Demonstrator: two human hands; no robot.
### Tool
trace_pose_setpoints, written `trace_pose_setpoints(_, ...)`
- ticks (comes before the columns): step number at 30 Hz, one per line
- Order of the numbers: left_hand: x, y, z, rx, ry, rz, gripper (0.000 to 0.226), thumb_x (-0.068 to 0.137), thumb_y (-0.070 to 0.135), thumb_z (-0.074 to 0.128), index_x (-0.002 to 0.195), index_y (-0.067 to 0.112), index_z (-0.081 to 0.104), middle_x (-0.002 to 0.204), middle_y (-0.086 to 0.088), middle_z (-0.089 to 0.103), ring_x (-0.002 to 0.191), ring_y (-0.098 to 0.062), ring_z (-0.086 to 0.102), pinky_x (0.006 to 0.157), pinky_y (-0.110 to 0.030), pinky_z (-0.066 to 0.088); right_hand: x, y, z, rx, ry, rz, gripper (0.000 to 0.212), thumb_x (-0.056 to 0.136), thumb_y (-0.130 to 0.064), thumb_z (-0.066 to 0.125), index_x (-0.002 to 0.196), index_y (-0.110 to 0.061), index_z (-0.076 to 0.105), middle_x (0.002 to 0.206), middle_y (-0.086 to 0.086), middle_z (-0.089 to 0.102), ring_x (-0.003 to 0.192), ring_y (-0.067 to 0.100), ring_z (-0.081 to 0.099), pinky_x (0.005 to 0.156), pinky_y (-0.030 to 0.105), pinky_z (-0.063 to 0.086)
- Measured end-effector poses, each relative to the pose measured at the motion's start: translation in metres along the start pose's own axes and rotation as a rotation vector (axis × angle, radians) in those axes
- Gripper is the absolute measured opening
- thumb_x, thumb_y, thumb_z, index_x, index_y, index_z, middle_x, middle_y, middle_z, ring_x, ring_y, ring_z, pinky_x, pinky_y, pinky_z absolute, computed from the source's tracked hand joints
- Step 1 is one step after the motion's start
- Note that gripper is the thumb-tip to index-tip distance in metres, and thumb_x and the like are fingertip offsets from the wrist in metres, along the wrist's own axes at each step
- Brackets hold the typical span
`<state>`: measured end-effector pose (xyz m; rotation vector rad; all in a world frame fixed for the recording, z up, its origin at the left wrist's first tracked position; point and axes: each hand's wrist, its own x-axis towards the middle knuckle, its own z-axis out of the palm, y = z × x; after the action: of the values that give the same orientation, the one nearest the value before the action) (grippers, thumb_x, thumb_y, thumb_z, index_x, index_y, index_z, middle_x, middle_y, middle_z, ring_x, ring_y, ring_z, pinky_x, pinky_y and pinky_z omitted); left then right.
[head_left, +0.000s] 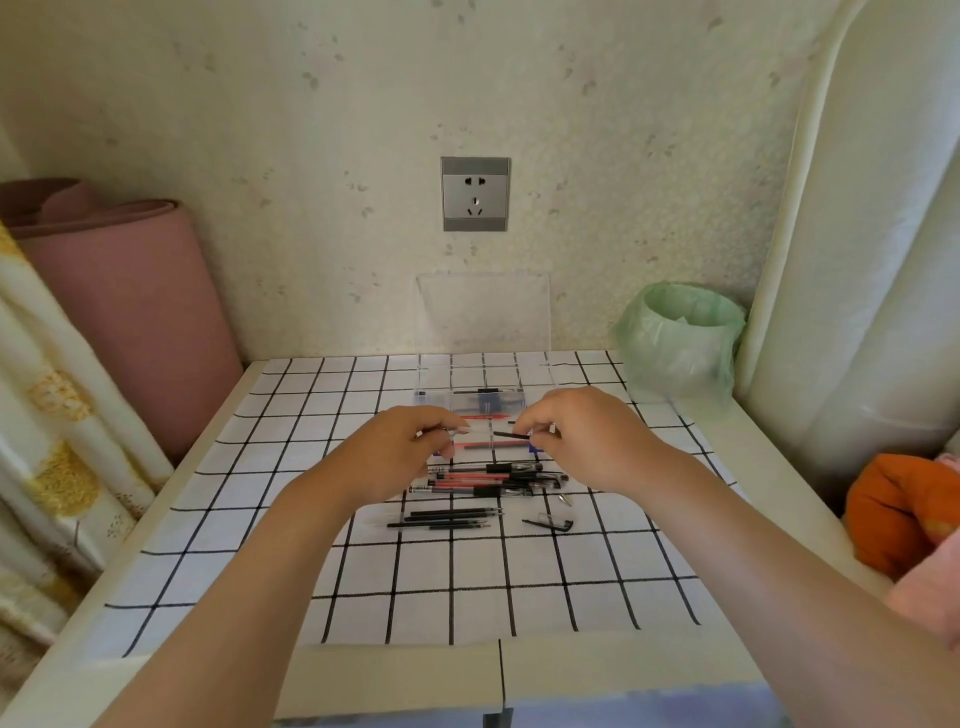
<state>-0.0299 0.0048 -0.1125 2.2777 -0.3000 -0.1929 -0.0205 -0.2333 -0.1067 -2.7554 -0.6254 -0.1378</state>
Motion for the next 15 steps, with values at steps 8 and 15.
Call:
trace_pose_setpoints(8, -0.003, 0.002, -0.003, 0.004, -0.01, -0.003, 0.028, 0.102, 0.016, 0.047, 0.114, 0.032, 0.067, 0.095, 0.009, 0.069, 0.068, 0.006, 0.062, 0.06, -0.005, 0.044, 0.001, -0.002, -0.001, -0.02, 0.02, -0.026, 0.026, 0.096, -0.021, 0.056, 0.112, -0.034, 0.072, 0.11, -0.011, 0.07, 0.091, 0.011, 0.062, 0.074, 0.024, 0.041)
trace_pose_setpoints(15, -0.003, 0.002, 0.002, 0.108, -0.078, 0.018, 0.028, 0.098, 0.022, 0.054, 0.114, 0.043, 0.066, 0.093, 0.012, 0.069, 0.073, -0.005, 0.063, 0.066, -0.015, 0.044, 0.002, -0.015, 0.006, 0.083, 0.05, -0.134, 0.023, 0.09, -0.022, 0.067, 0.108, -0.034, 0.074, 0.092, -0.015, 0.066, 0.079, 0.004, 0.055, 0.065, 0.014, 0.035)
